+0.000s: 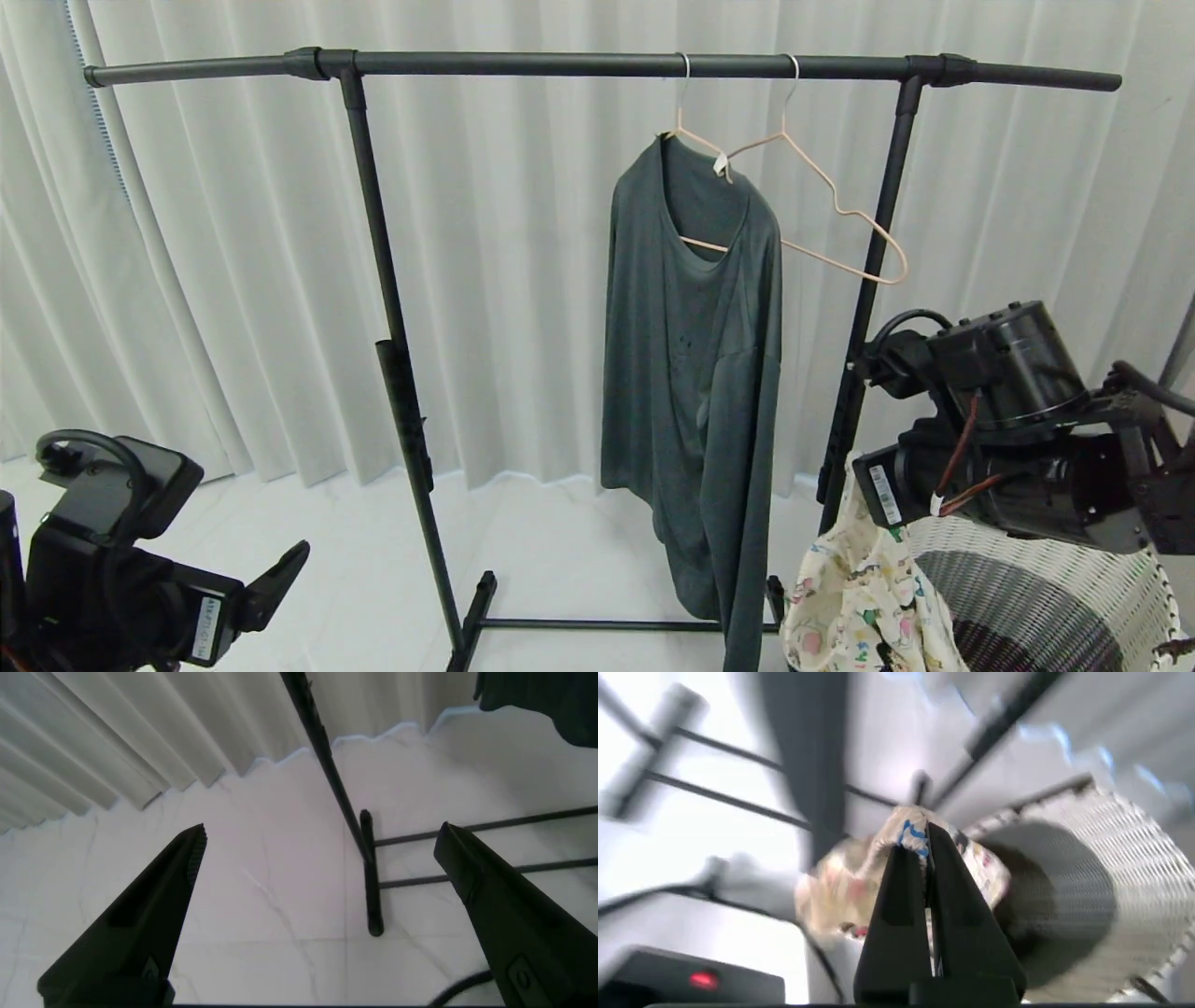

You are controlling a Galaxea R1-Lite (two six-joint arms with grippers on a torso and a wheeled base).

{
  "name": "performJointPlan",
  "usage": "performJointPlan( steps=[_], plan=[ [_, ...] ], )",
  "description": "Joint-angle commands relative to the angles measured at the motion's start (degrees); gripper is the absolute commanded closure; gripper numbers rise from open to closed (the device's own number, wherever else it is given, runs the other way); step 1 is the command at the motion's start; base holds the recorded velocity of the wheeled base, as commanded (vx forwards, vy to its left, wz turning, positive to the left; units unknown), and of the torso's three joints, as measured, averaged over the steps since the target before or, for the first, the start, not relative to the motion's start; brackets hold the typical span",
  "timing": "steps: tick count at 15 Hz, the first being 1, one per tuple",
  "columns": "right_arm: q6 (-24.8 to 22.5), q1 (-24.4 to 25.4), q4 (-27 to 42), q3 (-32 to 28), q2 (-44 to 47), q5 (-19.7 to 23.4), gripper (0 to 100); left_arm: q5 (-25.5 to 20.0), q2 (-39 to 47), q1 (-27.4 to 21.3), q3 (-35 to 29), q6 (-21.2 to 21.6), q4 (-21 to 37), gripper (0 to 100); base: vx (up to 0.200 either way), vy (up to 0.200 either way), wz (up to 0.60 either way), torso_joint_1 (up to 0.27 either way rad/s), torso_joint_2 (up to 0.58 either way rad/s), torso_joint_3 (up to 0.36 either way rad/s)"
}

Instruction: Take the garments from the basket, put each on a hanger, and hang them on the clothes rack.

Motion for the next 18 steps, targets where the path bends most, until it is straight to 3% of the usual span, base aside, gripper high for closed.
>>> performJointPlan(
  steps=[1,5,8,10,13,15,18],
  plan=[
    [1.22,4.93,0.87,-3.59,-3.19,-0.02,100,-0.39,2.40,-0.01,-0.31,-0.61,-0.07,0,-0.200,0.000,0.00,0.002,0.01,0.002],
    [2.37,11.61,1.22,-13.61,0.77,0.07,100,-2.50,2.75,-2.73,-1.80,-3.51,-0.16,0,-0.200,0.000,0.00,0.001,0.00,0.002],
    [3.51,13.72,1.13,-21.17,4.81,0.16,100,-10.23,-0.68,-13.72,-4.35,-16.60,-0.16,0,0.000,0.000,0.00,0.000,0.00,0.000],
    [3.86,15.21,1.13,-25.91,6.74,0.25,100,-10.93,-0.24,-19.43,-6.29,-19.59,-0.16,0,0.000,0.000,0.00,0.000,0.00,0.000],
    [3.95,17.85,1.13,-31.54,9.56,0.25,100,-11.02,2.22,-27.34,-8.31,-20.12,-0.16,0,0.000,0.000,0.00,0.000,0.00,0.000],
    [3.95,19.78,0.96,-33.56,11.31,0.25,100,-11.02,2.04,-35.16,-9.28,-23.81,-0.16,0,0.000,0.000,0.00,0.000,0.00,0.000],
    [4.47,23.65,0.78,-36.37,13.69,0.33,100,-11.02,3.71,-39.91,-11.30,-28.64,-0.16,0,0.000,0.000,0.00,0.000,0.00,0.000]
  ],
)
